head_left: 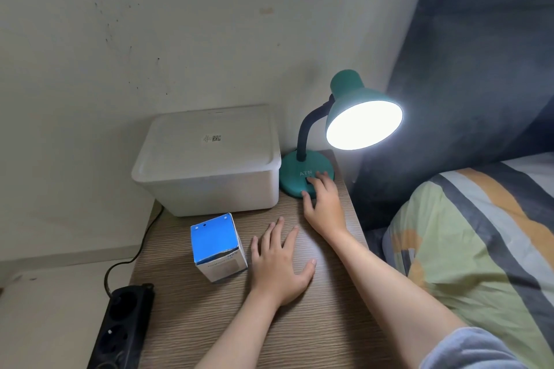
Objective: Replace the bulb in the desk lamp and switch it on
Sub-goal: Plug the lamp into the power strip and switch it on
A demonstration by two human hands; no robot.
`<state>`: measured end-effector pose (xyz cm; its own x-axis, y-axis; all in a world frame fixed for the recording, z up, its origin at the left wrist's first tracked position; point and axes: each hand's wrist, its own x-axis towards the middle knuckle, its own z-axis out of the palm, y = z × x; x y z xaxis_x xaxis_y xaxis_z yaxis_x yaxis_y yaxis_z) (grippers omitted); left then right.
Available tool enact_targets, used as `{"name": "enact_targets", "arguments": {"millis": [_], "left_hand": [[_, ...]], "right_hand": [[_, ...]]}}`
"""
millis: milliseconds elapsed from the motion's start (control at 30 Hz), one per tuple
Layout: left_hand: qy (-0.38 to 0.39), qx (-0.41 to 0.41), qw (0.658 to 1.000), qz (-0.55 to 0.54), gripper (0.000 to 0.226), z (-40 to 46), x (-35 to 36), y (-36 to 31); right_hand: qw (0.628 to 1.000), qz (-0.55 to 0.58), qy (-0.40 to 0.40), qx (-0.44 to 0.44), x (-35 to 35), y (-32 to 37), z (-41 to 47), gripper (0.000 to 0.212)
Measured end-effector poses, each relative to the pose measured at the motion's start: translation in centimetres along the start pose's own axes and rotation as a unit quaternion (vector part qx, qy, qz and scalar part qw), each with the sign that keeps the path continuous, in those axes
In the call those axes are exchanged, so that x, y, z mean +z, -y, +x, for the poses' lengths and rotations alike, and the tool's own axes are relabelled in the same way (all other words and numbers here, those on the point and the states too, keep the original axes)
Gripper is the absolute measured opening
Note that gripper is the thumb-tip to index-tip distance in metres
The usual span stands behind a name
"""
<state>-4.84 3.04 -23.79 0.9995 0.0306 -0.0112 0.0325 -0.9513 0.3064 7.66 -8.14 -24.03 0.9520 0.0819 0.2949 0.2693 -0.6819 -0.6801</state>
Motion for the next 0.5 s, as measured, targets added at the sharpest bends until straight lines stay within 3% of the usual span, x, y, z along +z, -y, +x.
{"name": "enact_targets", "arguments": {"millis": [500], "left_hand": [[0.005,-0.002,1.0,0.001,0.076,-0.02,-0.06,-0.09]], "right_hand": [[1.0,-0.01,0.004,0.003,0.11,-0.01,0.14,0.038]]}}
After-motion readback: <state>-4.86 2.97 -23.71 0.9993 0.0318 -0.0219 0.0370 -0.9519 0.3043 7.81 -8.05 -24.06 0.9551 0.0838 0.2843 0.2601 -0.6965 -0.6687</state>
